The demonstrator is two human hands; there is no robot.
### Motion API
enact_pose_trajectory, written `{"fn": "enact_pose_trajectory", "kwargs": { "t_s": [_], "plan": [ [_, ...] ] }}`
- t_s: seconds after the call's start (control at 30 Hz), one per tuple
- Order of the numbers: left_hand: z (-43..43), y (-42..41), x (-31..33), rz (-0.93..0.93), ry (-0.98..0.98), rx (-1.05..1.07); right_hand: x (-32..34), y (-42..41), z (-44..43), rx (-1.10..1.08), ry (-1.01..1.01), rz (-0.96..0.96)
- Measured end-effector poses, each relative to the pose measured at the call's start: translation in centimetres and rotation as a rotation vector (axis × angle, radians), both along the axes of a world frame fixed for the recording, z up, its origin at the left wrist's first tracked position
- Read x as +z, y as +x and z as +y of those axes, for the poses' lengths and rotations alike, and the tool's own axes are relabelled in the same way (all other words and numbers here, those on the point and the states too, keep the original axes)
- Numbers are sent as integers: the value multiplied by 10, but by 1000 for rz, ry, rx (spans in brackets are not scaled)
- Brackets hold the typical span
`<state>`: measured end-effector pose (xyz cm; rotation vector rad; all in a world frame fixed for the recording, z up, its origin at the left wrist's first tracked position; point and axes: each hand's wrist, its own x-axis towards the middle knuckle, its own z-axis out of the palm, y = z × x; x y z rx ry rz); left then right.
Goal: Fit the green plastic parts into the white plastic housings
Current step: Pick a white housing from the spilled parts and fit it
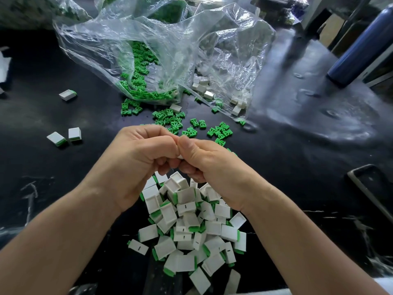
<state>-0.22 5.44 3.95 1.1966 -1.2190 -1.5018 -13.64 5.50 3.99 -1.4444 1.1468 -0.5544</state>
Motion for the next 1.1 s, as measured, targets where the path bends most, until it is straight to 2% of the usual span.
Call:
{"fn": "enact_pose_trajectory", "kwargs": {
  "t_s": [0.23,0.5,0.67,0.93,1.1],
  "plan": [
    [-1,1,-1,13,37,17,-3,3,0,-6,24,-26],
    [-1,1,-1,45,38,22,-2,0,0,7,-38,8],
    [0,1,0,61,45,-10,-1,-5,-2,55,21,-43],
    [-3,3,3,130,79,-30,1,-10,-8,-15,178,-201],
    [-2,4,4,122,82,-53,-4,-10,-9,1,171,-180]
  ]
}}
